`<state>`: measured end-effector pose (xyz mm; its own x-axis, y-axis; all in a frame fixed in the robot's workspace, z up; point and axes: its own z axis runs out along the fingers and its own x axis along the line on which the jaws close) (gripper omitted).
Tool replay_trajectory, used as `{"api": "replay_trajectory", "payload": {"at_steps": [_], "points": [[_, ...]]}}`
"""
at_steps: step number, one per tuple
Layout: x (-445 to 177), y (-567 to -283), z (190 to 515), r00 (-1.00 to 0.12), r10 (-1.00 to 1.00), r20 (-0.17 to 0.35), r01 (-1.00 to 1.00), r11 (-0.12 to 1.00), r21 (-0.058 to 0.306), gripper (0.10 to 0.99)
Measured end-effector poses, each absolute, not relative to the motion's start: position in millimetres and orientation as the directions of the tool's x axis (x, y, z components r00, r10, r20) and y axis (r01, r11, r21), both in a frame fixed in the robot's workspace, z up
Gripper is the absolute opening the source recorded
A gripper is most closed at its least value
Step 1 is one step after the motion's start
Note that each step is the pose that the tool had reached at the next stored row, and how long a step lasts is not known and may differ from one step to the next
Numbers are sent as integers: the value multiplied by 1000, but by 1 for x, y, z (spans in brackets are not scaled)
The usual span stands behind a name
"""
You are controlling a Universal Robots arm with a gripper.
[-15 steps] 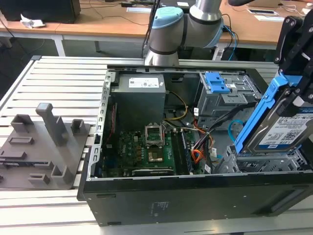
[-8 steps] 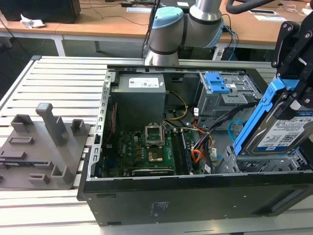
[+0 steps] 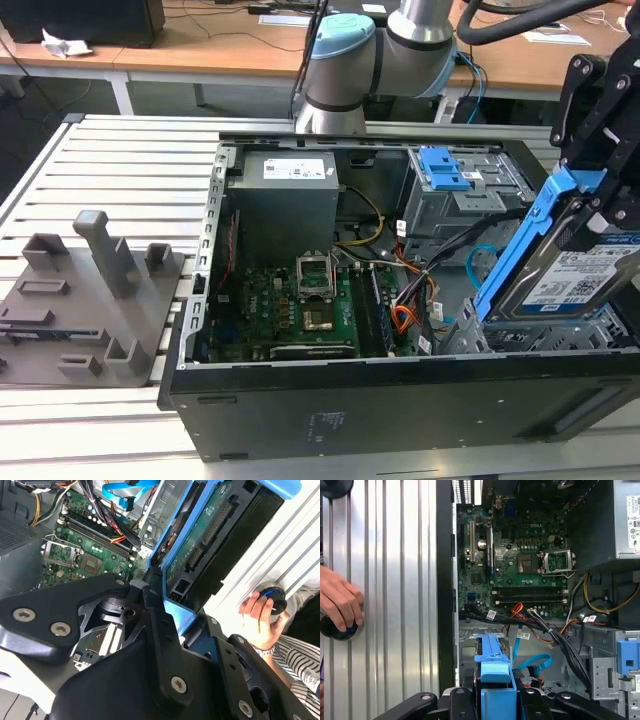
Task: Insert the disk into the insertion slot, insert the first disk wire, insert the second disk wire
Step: 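Insert the disk into the insertion slot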
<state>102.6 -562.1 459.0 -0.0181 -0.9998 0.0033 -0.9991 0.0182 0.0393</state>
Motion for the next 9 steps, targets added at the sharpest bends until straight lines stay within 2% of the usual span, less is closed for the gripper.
{"api": "replay_trajectory", "payload": {"at_steps": [9], "points": [[103,-542,458,-17,-1000,3,-999,17,39,369]]}}
